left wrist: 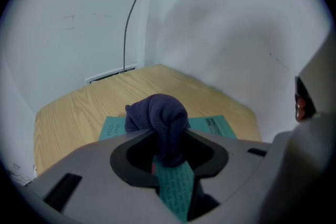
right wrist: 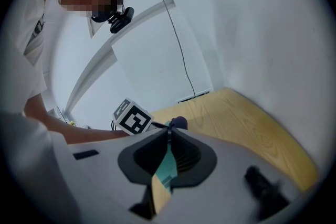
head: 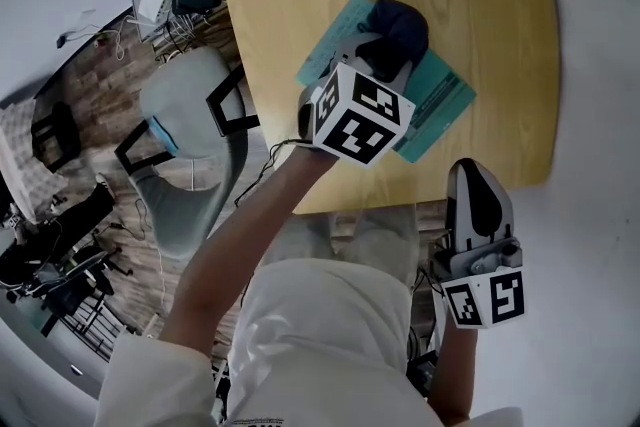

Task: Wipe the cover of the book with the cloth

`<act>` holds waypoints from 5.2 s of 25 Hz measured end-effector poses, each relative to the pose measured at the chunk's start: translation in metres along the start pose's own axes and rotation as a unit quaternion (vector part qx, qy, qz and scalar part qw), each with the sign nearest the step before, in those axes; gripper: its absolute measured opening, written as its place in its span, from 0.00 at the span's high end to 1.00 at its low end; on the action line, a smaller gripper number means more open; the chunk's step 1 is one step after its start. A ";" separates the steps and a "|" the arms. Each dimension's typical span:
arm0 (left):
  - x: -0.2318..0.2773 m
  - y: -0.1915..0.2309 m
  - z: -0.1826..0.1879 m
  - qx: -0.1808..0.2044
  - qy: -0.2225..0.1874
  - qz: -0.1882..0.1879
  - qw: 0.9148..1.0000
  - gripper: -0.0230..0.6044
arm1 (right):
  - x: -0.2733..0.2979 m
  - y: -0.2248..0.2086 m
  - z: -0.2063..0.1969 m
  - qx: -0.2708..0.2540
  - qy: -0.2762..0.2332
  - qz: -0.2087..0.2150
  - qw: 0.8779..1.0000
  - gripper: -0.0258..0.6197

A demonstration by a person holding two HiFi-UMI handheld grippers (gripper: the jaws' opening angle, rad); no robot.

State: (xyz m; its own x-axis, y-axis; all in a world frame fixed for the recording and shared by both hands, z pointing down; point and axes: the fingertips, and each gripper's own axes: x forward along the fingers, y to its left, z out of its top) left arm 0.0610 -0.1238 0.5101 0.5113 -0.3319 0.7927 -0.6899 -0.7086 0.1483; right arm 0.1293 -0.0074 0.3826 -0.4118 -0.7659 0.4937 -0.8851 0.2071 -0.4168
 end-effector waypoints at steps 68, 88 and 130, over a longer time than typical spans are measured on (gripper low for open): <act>-0.066 0.048 -0.073 -0.024 0.026 0.031 0.999 0.72 | 0.008 0.013 0.002 0.006 -0.003 0.005 1.000 0.91; -0.004 0.021 0.002 0.033 0.022 -0.010 0.999 0.72 | -0.001 -0.026 0.013 0.018 -0.006 -0.023 1.000 0.91; -0.118 -0.085 -0.045 0.009 -0.009 -0.066 0.998 0.72 | -0.057 0.031 0.035 -0.036 -0.058 -0.041 0.997 0.91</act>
State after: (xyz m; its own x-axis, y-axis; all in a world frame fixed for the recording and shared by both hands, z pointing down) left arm 0.0364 0.0033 0.4307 0.6067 -0.2462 0.7558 -0.6066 -0.7579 0.2401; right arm 0.1329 0.0215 0.3144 -0.3125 -0.8464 0.4313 -0.9299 0.1799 -0.3207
